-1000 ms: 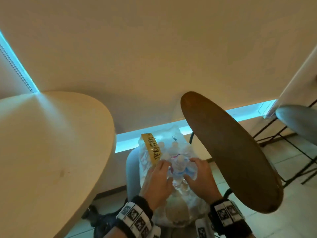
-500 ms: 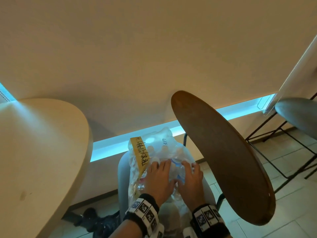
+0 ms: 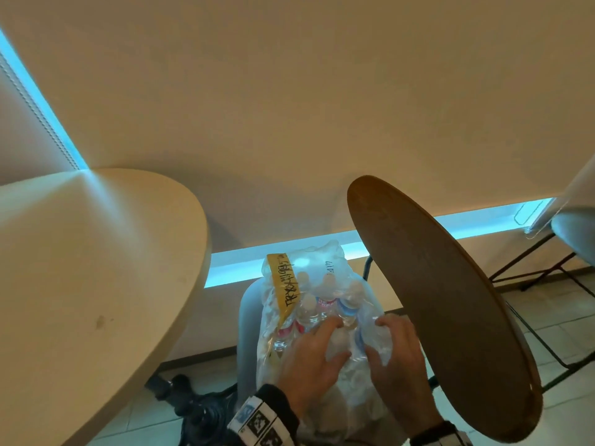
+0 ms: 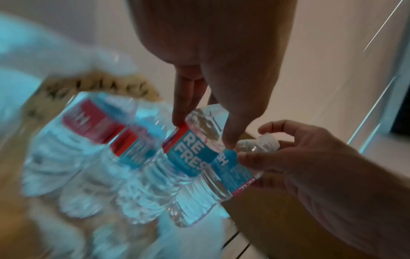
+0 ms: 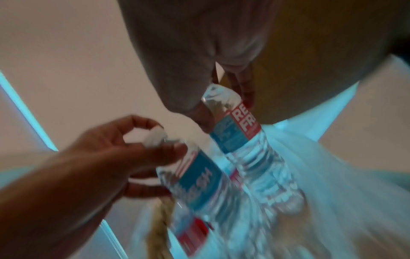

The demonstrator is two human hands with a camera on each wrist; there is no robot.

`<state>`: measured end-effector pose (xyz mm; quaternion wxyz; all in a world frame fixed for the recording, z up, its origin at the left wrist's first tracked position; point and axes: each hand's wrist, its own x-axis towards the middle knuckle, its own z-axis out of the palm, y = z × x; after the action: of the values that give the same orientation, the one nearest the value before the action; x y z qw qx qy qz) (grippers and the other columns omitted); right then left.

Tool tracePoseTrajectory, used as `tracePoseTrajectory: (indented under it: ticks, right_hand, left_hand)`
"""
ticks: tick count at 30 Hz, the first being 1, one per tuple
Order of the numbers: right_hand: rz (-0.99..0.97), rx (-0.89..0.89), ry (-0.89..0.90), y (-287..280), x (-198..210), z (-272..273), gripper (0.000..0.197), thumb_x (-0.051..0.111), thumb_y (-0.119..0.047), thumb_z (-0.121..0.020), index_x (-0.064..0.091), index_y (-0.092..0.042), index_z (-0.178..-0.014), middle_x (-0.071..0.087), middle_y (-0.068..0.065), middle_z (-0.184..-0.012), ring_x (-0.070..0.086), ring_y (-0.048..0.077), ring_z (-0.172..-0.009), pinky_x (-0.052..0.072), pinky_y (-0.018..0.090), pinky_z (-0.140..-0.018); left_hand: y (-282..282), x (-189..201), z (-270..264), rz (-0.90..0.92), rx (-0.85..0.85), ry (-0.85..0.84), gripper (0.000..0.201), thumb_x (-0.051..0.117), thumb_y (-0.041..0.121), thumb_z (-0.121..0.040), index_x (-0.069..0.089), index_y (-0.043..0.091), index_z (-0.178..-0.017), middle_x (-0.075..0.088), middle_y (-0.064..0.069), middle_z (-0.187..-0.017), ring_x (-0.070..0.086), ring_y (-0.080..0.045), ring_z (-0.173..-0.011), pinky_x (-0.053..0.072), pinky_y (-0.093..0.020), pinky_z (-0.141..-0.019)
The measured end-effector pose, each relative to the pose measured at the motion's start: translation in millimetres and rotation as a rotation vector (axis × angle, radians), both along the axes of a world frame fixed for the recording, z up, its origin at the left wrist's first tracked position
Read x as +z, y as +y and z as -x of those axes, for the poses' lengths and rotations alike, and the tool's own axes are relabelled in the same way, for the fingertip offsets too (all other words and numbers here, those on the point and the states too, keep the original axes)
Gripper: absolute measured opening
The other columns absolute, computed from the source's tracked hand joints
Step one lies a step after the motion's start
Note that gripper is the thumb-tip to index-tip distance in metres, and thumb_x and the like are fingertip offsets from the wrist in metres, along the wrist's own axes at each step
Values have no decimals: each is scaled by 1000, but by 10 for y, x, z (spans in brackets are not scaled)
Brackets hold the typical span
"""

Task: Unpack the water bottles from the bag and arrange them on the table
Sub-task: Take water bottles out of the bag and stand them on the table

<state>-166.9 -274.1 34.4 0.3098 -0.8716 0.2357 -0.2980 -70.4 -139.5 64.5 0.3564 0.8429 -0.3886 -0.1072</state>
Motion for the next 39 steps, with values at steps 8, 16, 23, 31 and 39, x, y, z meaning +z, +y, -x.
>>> tracePoseTrajectory:
  ticks: [8,16,23,31,39]
  right_hand:
    - [180,254,-54,251,2048,113,65,88,-21,-65,47,-43,-111,54,-26,-108,62,3,-96,52,9,-75]
    - [148,622,-300,1011,3078,-498,60,87,-23,-65,55,-47,-109,63,-17,-108,67,15,-91,60,37,-68]
    - [115,993,-216,1855,3232,-1339,50,84,-18,-73,56,-32,-113,61,-7,-110,65,19,-92,59,38,-70]
    - [236,1153,-121,2751,3107,-2025,50,80,-20,-76,54,-24,-118,59,3,-114,57,16,-88,54,31,-74]
    - [302,1220,-71,3115,3081,-2287,52,80,-24,-76,54,-24,-121,62,3,-117,60,20,-101,54,38,-88]
  left_hand:
    - [863,1440,191,353,225,-57,49,82,44,-71,53,54,-108,67,34,-106,67,5,-94,60,-19,-82]
    - [1969,2521,267,587,364,-209,48,89,25,-60,67,38,-101,75,25,-95,73,4,-87,61,-19,-67]
    - [2816,2718,53,487,638,-280,49,89,41,-58,67,50,-100,72,30,-100,70,11,-90,63,-23,-70]
    - [3415,2591,-231,404,919,-333,45,86,33,-68,67,42,-108,75,15,-105,73,-10,-93,63,-42,-78]
    - [3547,2606,-289,361,950,-272,51,76,48,-67,64,38,-116,71,13,-113,70,-11,-98,62,-44,-82]
